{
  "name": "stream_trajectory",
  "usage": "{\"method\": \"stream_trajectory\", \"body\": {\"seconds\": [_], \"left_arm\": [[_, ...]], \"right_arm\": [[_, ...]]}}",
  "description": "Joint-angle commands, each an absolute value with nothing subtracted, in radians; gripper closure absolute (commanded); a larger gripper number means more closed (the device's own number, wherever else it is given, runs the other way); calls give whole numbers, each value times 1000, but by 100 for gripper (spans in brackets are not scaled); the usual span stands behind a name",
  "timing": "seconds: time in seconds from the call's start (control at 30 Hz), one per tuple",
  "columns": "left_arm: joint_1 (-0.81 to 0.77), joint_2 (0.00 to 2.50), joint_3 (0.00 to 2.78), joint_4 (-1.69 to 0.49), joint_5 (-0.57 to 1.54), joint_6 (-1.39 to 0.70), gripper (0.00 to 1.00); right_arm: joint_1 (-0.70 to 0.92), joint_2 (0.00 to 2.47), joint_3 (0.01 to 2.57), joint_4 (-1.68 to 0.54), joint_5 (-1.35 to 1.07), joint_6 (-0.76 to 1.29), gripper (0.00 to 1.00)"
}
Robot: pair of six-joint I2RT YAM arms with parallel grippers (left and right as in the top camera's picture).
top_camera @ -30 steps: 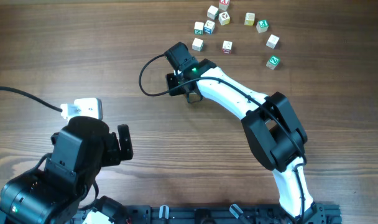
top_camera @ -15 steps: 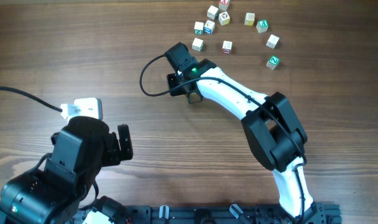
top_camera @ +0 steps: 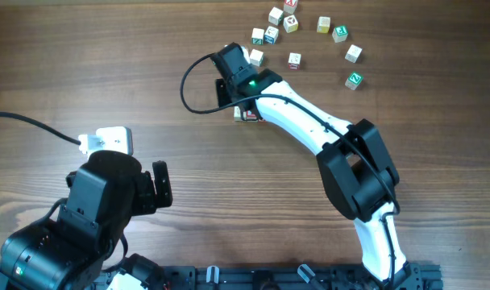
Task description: Form a horizontal line
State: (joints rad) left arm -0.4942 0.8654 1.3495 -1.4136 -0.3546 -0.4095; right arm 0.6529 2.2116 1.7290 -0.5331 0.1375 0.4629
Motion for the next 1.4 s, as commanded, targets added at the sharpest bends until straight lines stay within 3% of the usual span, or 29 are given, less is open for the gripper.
{"method": "stream_trajectory", "body": {"seconds": [0.0, 1.37], "left_arm": [[-490, 864, 1348, -1411, -364, -426, 0], [-490, 864, 1348, -1411, -364, -426, 0]], "right_arm": [[636, 2225, 1747, -564, 301, 537, 95], [575, 2268, 1693, -593, 204, 578, 95]]}}
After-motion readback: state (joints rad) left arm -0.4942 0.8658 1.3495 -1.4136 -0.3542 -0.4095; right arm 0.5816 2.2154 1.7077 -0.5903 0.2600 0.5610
